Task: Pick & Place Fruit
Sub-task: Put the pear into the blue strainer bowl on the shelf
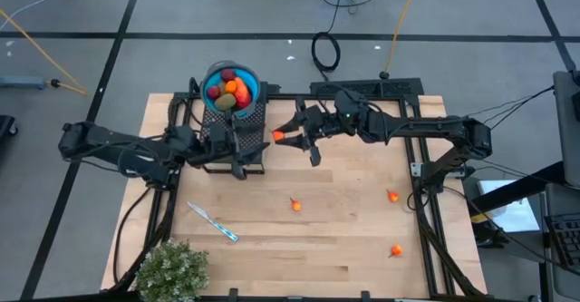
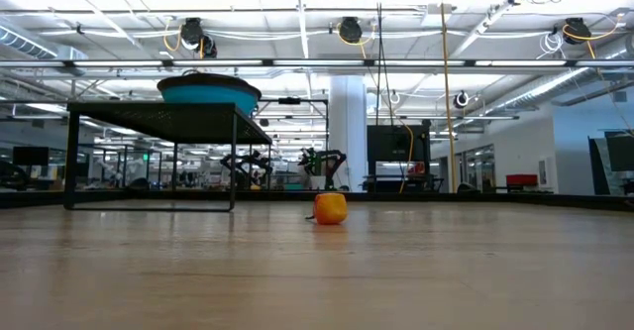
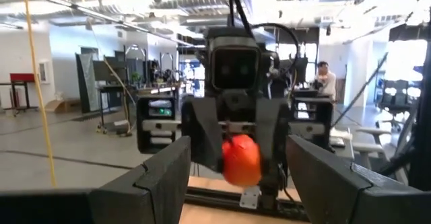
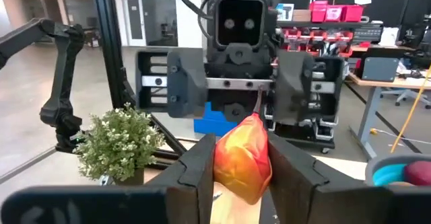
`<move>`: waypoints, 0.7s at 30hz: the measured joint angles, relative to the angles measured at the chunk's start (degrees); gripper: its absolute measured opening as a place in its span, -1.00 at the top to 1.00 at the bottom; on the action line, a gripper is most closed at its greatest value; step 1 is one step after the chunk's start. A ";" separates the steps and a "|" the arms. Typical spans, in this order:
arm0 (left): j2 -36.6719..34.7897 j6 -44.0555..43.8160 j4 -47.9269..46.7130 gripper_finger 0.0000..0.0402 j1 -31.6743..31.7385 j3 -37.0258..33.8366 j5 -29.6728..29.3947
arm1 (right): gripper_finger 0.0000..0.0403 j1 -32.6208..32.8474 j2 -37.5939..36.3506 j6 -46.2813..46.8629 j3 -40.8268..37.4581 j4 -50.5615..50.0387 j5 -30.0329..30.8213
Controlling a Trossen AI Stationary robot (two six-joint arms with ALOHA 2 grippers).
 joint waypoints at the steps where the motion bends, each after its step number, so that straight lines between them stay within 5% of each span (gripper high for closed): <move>1: 0.30 -0.52 0.55 -0.21 0.23 0.02 0.02 | 0.49 0.01 0.00 0.01 0.00 -0.04 -0.03; 21: 6.73 -0.45 -6.31 -0.21 1.71 8.90 0.17 | 0.50 -0.04 0.00 -0.39 0.00 -1.26 -0.19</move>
